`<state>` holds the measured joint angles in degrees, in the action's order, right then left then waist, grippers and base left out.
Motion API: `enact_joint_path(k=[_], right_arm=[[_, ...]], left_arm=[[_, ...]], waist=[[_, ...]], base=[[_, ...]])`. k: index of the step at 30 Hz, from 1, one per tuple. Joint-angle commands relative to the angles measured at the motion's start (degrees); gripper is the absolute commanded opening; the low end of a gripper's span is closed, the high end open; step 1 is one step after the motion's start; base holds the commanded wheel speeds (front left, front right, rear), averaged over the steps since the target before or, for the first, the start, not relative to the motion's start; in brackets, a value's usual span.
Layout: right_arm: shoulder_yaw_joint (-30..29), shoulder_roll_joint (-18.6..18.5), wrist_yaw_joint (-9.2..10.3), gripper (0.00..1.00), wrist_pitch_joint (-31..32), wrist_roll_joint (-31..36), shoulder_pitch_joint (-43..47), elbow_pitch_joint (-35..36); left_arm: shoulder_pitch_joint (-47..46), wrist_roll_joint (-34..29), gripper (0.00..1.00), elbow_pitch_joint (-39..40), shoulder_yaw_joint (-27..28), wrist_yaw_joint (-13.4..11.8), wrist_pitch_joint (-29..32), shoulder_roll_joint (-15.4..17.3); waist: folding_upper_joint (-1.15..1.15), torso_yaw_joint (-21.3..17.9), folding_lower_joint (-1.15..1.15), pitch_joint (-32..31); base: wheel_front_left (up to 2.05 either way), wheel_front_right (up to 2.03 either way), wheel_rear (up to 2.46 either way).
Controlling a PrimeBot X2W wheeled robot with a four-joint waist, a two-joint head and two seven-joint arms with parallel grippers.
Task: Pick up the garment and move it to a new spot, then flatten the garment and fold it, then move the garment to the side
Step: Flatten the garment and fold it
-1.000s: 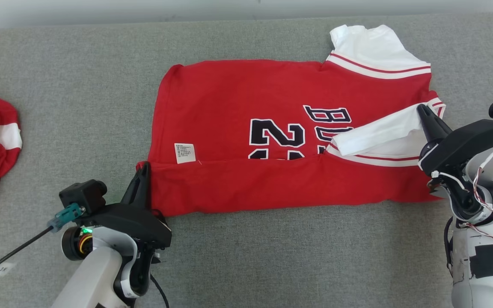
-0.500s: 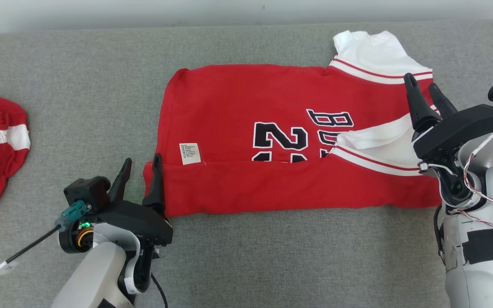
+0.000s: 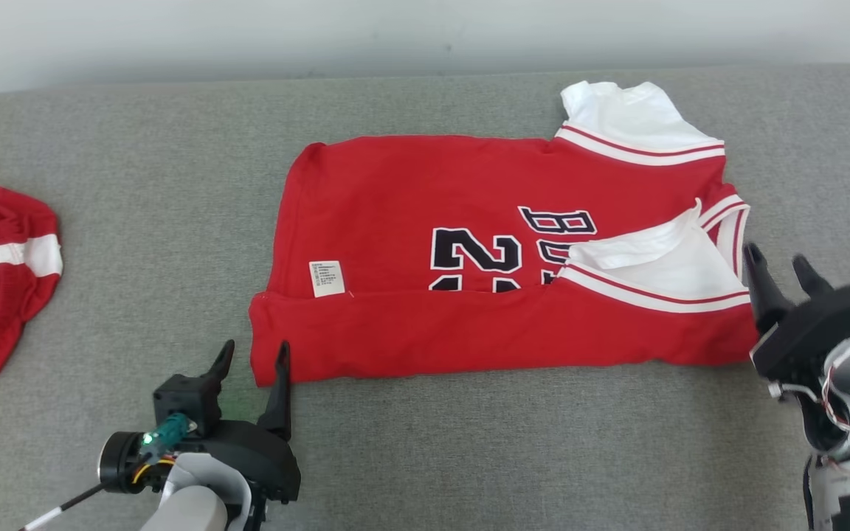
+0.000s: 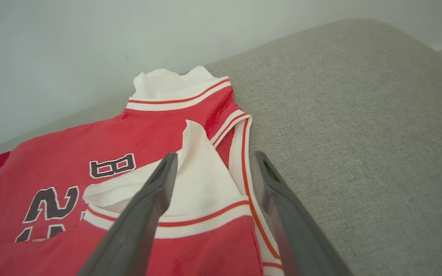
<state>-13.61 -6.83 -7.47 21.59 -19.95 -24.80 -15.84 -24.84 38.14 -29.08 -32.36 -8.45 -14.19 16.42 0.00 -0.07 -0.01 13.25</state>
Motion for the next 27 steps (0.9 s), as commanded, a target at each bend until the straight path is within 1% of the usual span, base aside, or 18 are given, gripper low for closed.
enact_joint_path(k=[1,6,13,16,19,24,25,26,27], right_arm=[[-0.35,-0.20,-0.02,1.00,0.24,1.36,1.28,0.28],[-1.18,0.22,-0.03,1.00,1.34,7.27,3.37,-0.47],[-1.80,1.31,-0.02,1.00,2.93,10.24,2.37,-4.87],[-2.16,1.27,-0.02,1.00,4.14,11.71,2.10,-6.40],[-2.90,1.88,0.02,1.00,7.29,13.67,2.65,-8.78],[-2.80,2.69,0.04,1.00,11.05,14.64,3.97,-9.22],[-2.68,2.76,0.03,1.00,11.67,14.81,4.23,-9.14],[-2.49,2.84,0.03,0.49,12.11,14.80,4.46,-8.97],[-2.33,2.90,0.03,0.16,12.16,14.72,4.60,-8.63]], left_arm=[[0.25,-1.07,1.00,-0.01,-0.55,-0.53,0.27,0.24],[-1.08,-3.20,1.00,-1.19,-2.36,-2.19,1.83,0.90],[-2.72,-4.04,1.00,-2.89,-3.35,-3.34,3.38,0.34],[-3.19,-3.94,1.00,-3.38,-3.63,-3.19,4.08,0.11],[-3.31,-3.08,1.00,-4.52,-4.13,-2.74,5.80,-0.72],[-2.87,-1.95,1.00,-5.59,-4.95,-1.77,7.86,-1.31],[-2.71,-1.70,0.93,-5.79,-5.11,-1.42,8.35,-1.44],[-2.58,-1.33,0.36,-5.84,-5.17,-1.25,8.64,-1.53],[-2.52,-1.12,0.00,-5.91,-5.19,-0.98,8.78,-1.61]], waist=[[0.00,-0.43,0.01,0.11],[0.00,-1.36,0.01,1.14],[0.00,-1.56,0.01,3.07],[0.00,-1.41,0.01,3.44],[0.00,-1.06,0.01,3.84],[0.00,-0.97,0.01,3.60],[0.00,-1.04,0.01,3.48],[0.00,-1.12,0.01,3.35],[0.00,-1.22,0.01,3.22]], base=[[0.00,0.00,0.00],[0.00,0.00,0.00],[0.00,0.00,0.00],[0.00,0.00,0.00],[0.00,0.00,0.00],[0.00,0.00,0.00],[0.00,0.00,0.00],[0.00,0.00,0.00],[0.00,0.00,0.00]])
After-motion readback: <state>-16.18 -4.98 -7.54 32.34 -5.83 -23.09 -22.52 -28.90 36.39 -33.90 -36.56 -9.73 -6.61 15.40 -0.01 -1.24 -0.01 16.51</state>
